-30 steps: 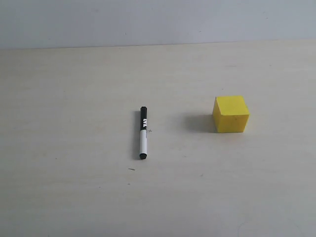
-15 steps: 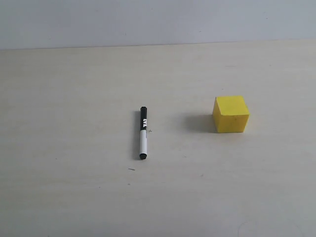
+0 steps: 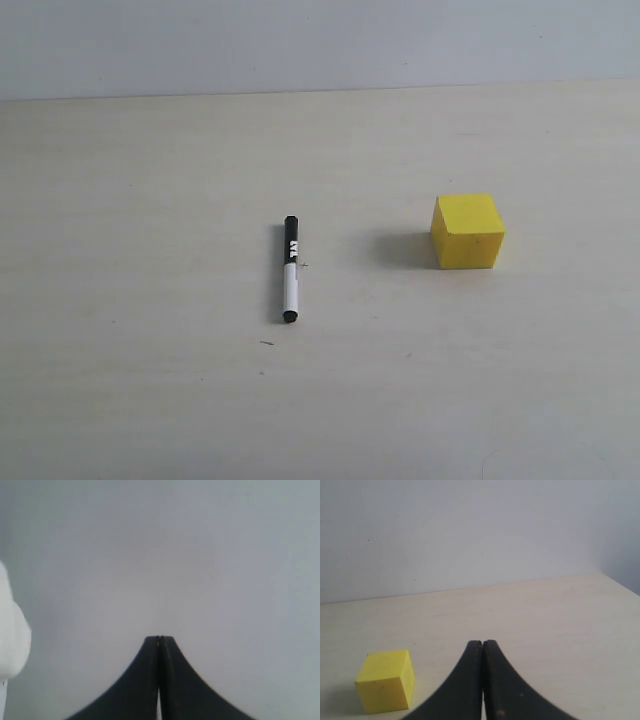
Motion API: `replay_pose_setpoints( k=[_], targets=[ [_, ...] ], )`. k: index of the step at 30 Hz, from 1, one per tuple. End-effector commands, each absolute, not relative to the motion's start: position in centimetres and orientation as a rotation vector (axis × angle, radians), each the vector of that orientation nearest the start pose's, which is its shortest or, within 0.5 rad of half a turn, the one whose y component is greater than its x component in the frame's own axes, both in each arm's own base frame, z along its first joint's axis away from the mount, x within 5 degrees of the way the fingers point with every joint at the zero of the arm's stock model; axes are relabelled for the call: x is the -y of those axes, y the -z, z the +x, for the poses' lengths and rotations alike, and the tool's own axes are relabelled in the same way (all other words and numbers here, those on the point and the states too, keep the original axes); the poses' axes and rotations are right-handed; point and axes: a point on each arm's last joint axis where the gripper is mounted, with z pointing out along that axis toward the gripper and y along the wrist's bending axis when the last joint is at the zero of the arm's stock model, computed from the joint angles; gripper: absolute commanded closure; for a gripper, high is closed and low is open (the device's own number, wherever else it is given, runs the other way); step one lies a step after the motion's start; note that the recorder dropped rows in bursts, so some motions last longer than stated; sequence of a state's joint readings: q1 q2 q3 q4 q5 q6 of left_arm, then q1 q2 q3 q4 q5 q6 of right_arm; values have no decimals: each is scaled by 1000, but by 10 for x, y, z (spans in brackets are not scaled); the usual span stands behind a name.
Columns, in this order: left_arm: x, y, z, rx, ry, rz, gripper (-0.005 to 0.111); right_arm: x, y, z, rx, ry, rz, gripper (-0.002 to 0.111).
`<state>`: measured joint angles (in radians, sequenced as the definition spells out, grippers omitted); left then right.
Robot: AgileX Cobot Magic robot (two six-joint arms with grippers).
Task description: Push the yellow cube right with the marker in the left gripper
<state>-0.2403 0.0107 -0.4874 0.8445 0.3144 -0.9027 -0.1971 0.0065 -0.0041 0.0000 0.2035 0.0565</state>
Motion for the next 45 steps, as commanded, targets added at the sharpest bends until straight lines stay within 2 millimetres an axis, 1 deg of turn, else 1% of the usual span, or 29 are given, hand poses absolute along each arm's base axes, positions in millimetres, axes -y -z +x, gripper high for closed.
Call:
replay_pose_setpoints(
  k=[1, 10, 14, 16, 19, 22, 28, 37, 41, 45],
  targets=[
    [-20, -346, 4, -1228, 175, -147, 107, 11, -195, 55, -1669, 114, 217, 108],
    [-20, -345, 3, -1222, 90, -216, 107, 11, -195, 55, -1669, 114, 217, 108],
    [-17, -340, 5, -1251, 201, -295, 107, 11, -195, 55, -1669, 114, 217, 108],
    [-16, -332, 9, -1283, 234, -322, 107, 11, -195, 55, -1669, 114, 217, 108],
    [-16, -314, 19, -1349, 221, -335, 107, 11, -195, 55, -1669, 114, 217, 108],
    [-15, -292, 29, -1423, 203, -346, 107, 11, -195, 55, -1669, 114, 217, 108],
    [-14, -258, 41, -1530, 180, -355, 107, 11, -195, 55, -1669, 114, 217, 108],
    [-14, -226, 49, -1627, 162, -364, 107, 11, -195, 55, -1669, 114, 217, 108],
    [-14, -219, 50, -1651, 155, -368, 107, 11, -195, 55, -1669, 114, 217, 108],
    [-14, -218, 50, -1656, 150, -370, 107, 11, -195, 55, -1669, 114, 217, 108]
  ],
)
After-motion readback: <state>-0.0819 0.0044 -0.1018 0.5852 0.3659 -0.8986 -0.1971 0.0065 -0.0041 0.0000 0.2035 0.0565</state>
